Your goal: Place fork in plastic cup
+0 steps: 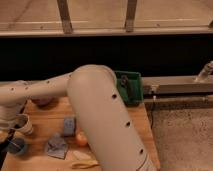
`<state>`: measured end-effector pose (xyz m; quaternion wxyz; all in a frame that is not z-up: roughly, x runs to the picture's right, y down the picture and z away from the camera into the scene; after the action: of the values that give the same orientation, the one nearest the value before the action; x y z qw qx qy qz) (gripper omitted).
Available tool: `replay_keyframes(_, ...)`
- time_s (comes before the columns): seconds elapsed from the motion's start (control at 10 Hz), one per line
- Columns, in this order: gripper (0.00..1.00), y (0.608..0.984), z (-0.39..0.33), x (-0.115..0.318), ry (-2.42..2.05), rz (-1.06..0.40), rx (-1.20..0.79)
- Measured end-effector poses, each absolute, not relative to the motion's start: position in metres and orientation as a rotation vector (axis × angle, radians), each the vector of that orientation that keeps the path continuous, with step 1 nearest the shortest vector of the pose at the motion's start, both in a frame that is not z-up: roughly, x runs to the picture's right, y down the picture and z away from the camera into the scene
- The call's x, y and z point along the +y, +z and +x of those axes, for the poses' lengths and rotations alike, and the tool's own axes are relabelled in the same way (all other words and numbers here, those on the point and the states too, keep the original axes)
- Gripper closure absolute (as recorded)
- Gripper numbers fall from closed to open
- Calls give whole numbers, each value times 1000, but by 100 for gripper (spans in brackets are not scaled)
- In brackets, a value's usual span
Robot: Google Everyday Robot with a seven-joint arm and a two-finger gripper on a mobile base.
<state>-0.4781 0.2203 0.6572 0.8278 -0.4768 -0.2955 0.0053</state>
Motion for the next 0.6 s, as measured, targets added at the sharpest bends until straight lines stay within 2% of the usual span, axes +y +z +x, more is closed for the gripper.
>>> replay_keyframes(0.6,100,669,-479,232,21,-1045,-655)
